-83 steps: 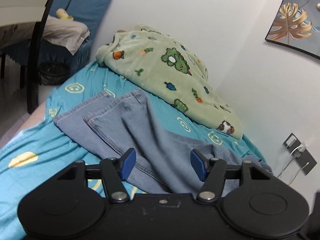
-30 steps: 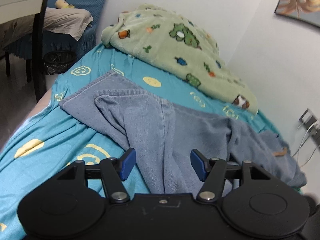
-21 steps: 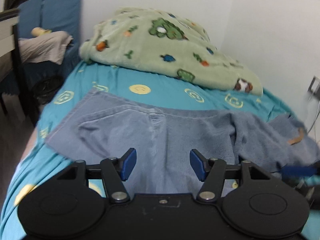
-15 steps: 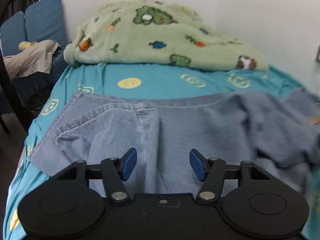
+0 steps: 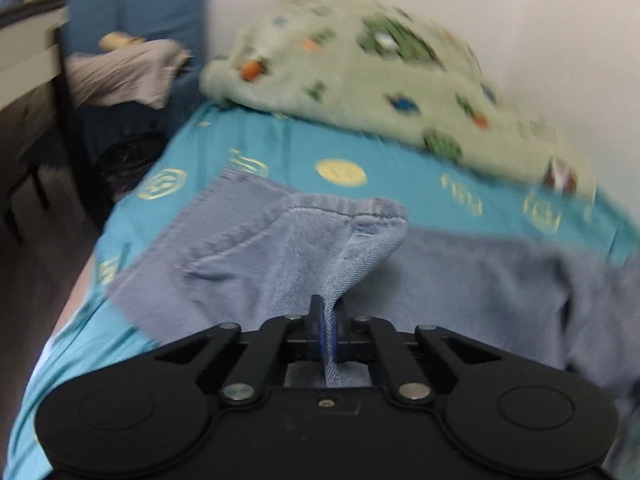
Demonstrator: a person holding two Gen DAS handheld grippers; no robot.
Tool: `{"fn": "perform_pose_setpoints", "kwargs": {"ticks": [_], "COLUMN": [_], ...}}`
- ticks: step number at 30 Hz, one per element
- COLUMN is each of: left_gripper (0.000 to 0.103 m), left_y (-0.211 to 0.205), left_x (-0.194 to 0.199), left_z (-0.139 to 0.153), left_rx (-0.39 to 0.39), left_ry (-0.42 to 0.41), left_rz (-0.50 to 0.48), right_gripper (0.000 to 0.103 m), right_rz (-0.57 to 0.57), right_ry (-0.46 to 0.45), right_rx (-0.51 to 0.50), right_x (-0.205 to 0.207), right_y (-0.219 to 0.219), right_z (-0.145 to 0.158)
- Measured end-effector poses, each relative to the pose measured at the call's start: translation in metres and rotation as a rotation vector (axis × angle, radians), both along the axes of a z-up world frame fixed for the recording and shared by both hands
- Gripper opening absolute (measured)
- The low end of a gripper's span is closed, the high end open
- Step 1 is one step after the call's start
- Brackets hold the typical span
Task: Fold clothes
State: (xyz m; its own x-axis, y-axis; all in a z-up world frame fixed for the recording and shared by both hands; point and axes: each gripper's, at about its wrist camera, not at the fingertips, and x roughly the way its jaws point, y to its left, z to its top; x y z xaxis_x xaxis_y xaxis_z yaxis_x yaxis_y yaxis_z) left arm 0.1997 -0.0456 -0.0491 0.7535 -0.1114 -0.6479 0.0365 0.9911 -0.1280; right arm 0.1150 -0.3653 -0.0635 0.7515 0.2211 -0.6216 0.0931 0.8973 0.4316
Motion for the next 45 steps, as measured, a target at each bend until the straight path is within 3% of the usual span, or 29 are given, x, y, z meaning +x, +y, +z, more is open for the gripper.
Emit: {"fn": "perform_pose_setpoints", "kwargs": {"ticks": [5, 10, 15, 19, 22, 25, 29, 35, 45], "left_gripper": [0.002, 0.002, 0.002, 0.003, 0.011, 0.031, 0.045, 0.054, 0.055], "left_y": [0.05, 0.087, 0.121, 0.134, 0.13, 0.127, 0.115, 0.085, 0.011], "left_x": [-0.053, -0.107, -0.126, -0.127, -0.129, -0.136, -0.139, -0.154, -0.145], "left_z": [0.047, 0.064, 0.031, 0.005, 0.008, 0.015, 0.022, 0.039, 0.045], "left_rx": [-0.105, -0.161, -0.316, -0.356, -0.343, -0.344, -0.297, -0.223, -0.082], "left_ry": [-0.054, -0.107, 0.034, 0.147, 0.145, 0.133, 0.115, 0.055, -0.042], "left_rz": [0.153, 0.289, 0.484, 0.525, 0.494, 0.458, 0.407, 0.317, 0.075], "right_gripper": [0.055, 0.054, 0.054, 0.054, 0.055, 0.055, 0.055, 0.055, 0.055], "right_rz": [-0.021, -0.025, -0.074, -0.112, -0.143, -0.174, -0.191, -0.248, -0.311], "right_ry": [0.01, 0.042, 0.054, 0.045, 0.042, 0.046, 0.024, -0.015, -0.032], "right_rx": [-0.004, 0.04, 0.037, 0.052, 0.075, 0.091, 0.034, 0.036, 0.056], "right_x": [-0.006, -0.004, -0.01, -0.016, -0.019, -0.018, -0.021, -0.026, -0.034], "right_y": [-0.001, -0.005, -0.01, -0.018, -0.026, -0.032, -0.03, -0.042, -0.051], "right_z": [0.0, -0.007, -0.008, -0.007, -0.007, -0.008, -0.002, 0.003, 0.006]}}
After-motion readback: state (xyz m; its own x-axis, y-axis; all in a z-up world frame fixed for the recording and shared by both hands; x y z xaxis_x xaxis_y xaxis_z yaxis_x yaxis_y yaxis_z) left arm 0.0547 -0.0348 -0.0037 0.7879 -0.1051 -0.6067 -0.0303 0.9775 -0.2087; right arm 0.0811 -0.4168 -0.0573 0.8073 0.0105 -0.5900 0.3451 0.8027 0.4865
